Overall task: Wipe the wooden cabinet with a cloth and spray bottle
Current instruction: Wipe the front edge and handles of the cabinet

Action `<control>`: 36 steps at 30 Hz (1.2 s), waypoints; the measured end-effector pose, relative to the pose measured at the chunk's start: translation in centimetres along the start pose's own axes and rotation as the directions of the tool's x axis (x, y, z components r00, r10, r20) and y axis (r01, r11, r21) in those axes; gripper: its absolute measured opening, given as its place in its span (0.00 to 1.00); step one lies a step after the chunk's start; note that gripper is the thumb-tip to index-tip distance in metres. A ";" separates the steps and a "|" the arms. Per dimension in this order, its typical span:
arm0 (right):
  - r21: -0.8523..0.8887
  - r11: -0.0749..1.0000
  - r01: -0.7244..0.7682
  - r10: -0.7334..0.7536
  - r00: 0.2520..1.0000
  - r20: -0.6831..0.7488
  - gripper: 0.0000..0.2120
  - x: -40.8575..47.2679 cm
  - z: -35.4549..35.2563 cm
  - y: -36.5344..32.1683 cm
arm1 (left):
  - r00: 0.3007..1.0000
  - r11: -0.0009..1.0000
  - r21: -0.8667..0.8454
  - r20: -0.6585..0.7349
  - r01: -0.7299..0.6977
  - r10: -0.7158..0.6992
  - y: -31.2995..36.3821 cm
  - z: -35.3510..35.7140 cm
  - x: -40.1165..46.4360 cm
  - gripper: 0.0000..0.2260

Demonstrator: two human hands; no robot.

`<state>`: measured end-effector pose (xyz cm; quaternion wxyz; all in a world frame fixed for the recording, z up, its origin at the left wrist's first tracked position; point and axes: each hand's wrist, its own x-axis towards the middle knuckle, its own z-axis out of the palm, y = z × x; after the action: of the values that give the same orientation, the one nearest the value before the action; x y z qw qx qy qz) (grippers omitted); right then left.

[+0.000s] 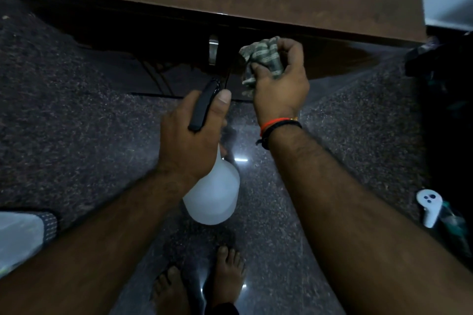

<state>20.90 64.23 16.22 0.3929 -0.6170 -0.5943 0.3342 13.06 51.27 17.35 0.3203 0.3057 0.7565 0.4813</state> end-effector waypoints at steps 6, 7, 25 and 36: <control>0.036 0.988 -0.148 0.152 0.952 -0.267 0.21 4.5 -4.6 3.6 | 0.998 0.999 -0.040 0.069 0.008 -0.005 1.4 3.1 -0.1 0.26; 0.043 0.985 -0.166 0.171 0.936 -0.308 0.21 5.6 -5.8 4.1 | 0.997 0.999 -0.046 0.082 0.007 -0.004 1.7 3.7 0.0 0.25; 0.153 0.956 -0.252 0.249 0.968 0.036 0.15 1.5 0.7 4.7 | 0.997 0.999 -0.016 0.068 -0.037 0.038 0.0 3.9 1.0 0.26; 0.348 0.745 -0.569 0.566 0.816 0.121 0.25 -0.6 10.1 6.9 | 0.994 0.996 -0.007 -0.069 0.089 -0.089 -5.1 -2.1 1.6 0.25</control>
<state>15.26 64.67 5.36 0.3791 -0.6817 -0.3066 0.5455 9.67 49.64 13.00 0.3156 0.2541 0.7791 0.4784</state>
